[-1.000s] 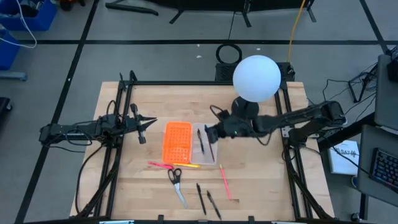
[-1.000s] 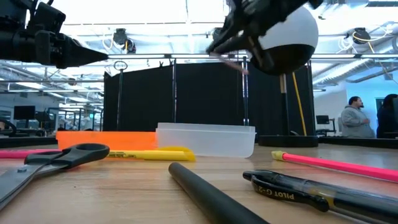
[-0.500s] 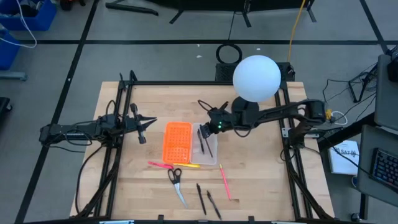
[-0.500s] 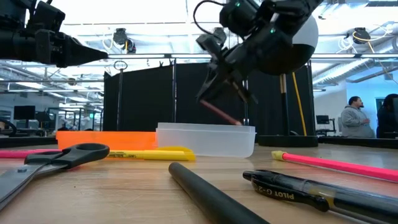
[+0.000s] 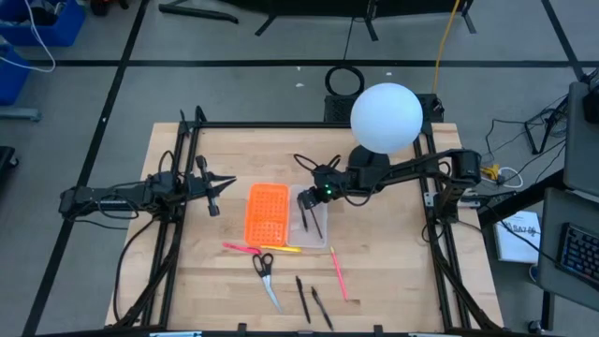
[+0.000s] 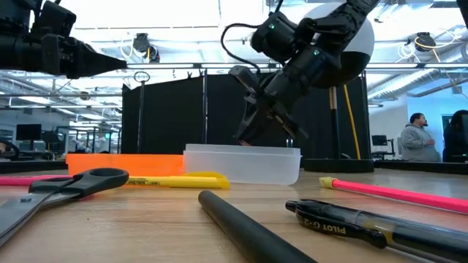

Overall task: Pick & place school supplies into a supply box
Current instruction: Put the brown pencil into the supply box

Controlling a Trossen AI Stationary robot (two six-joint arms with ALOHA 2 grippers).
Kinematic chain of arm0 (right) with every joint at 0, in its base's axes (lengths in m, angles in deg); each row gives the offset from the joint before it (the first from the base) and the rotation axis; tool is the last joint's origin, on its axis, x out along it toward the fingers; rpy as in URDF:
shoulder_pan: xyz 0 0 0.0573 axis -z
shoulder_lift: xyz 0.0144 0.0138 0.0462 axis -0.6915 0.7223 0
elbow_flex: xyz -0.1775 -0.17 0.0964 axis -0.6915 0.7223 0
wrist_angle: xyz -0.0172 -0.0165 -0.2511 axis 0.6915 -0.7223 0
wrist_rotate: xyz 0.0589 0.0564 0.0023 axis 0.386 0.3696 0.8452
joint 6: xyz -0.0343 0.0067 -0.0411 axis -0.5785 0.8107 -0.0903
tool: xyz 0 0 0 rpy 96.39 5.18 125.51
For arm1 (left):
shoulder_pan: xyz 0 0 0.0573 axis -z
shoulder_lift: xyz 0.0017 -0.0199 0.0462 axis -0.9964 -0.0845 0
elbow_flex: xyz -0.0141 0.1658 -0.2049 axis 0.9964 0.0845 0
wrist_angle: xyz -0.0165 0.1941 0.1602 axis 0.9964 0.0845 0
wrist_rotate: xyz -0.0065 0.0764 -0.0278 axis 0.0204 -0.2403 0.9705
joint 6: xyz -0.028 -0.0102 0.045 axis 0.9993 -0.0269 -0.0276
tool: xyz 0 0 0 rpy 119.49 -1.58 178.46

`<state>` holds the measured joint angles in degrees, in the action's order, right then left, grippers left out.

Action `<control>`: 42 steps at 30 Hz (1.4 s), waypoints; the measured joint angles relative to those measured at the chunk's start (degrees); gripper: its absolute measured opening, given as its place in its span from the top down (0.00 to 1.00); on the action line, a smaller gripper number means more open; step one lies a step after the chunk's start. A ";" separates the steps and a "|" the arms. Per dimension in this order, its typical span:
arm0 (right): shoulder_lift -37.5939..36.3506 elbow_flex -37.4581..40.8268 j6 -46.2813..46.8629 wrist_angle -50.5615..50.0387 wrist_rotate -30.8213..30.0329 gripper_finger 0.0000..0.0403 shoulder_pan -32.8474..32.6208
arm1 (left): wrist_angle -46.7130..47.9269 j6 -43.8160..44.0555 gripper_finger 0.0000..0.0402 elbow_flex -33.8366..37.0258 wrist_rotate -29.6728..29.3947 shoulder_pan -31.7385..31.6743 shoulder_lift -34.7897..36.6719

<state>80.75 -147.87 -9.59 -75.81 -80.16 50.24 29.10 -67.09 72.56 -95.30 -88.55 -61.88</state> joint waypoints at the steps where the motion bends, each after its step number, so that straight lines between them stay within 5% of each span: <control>1: 0.02 0.00 -0.02 -0.54 -0.16 0.96 0.10 | 0.00 -0.11 0.91 0.00 0.00 -0.02 0.00; 11: 0.04 0.00 -0.95 -1.09 -1.72 0.95 0.28 | 0.20 0.90 0.91 0.00 -0.02 -0.01 0.00; 22: 0.09 0.00 0.79 -3.40 -1.72 0.80 0.28 | 0.19 0.73 0.91 0.00 -0.04 -0.02 -0.02; 42: 0.09 -0.01 2.83 -9.62 -3.10 0.77 0.60 | -3.90 -2.38 0.91 0.00 -0.07 0.00 0.00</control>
<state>80.84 -147.88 -6.76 -85.44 -83.26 50.84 25.21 -69.47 72.56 -95.37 -88.55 -61.88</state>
